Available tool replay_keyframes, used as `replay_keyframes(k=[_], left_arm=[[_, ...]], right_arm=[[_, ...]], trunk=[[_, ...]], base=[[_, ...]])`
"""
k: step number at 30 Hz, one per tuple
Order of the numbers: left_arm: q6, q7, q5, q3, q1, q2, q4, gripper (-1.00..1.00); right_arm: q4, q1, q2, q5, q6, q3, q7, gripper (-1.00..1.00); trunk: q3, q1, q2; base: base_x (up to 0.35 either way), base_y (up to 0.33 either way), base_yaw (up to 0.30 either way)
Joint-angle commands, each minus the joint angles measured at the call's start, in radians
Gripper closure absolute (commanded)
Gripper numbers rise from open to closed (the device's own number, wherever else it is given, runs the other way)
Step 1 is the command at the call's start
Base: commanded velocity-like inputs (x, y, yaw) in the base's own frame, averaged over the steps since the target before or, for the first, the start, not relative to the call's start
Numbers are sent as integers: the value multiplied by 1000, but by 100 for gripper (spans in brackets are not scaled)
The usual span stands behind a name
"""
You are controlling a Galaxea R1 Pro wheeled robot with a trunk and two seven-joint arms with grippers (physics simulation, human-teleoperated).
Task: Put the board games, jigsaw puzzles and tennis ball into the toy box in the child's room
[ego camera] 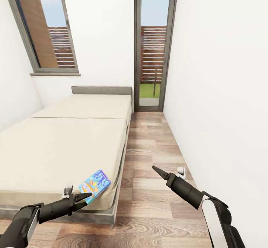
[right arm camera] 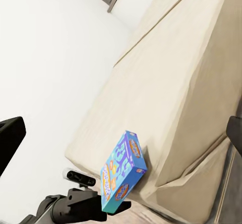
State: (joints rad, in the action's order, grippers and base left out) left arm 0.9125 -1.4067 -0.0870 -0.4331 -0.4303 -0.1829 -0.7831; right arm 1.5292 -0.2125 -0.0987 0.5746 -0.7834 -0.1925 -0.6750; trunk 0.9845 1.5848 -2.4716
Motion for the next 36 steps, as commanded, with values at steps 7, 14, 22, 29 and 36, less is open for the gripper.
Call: replay_keyframes(k=[7, 14, 22, 29, 36], left_arm=[[-15, -1, 7, -6, -8, 0, -1, -100], [-15, -3, 7, -6, -8, 0, -1, -100], [-14, -2, 7, -6, -8, 0, -1, 100], [-13, -5, 13, -7, -8, -3, -3, 100], [-12, -7, 13, -7, -8, -5, -4, 100]], right_arm=[[0, -1, -1, 2, -8, -1, -2, -100], [0, -1, -1, 2, -7, -2, -3, -100], [0, -1, -1, 2, -7, -2, -3, -100], [0, -1, -1, 2, -7, -1, -4, -100], [0, -1, -1, 2, -7, -1, -4, -100]], trunk=[[1, 0, 0], [1, 0, 0], [1, 0, 0], [-15, -19, 35], [-37, -46, 84]], base=[[4, -8, 0], [0, 0, 0], [0, 0, 0], [0, 0, 0], [0, 0, 0]])
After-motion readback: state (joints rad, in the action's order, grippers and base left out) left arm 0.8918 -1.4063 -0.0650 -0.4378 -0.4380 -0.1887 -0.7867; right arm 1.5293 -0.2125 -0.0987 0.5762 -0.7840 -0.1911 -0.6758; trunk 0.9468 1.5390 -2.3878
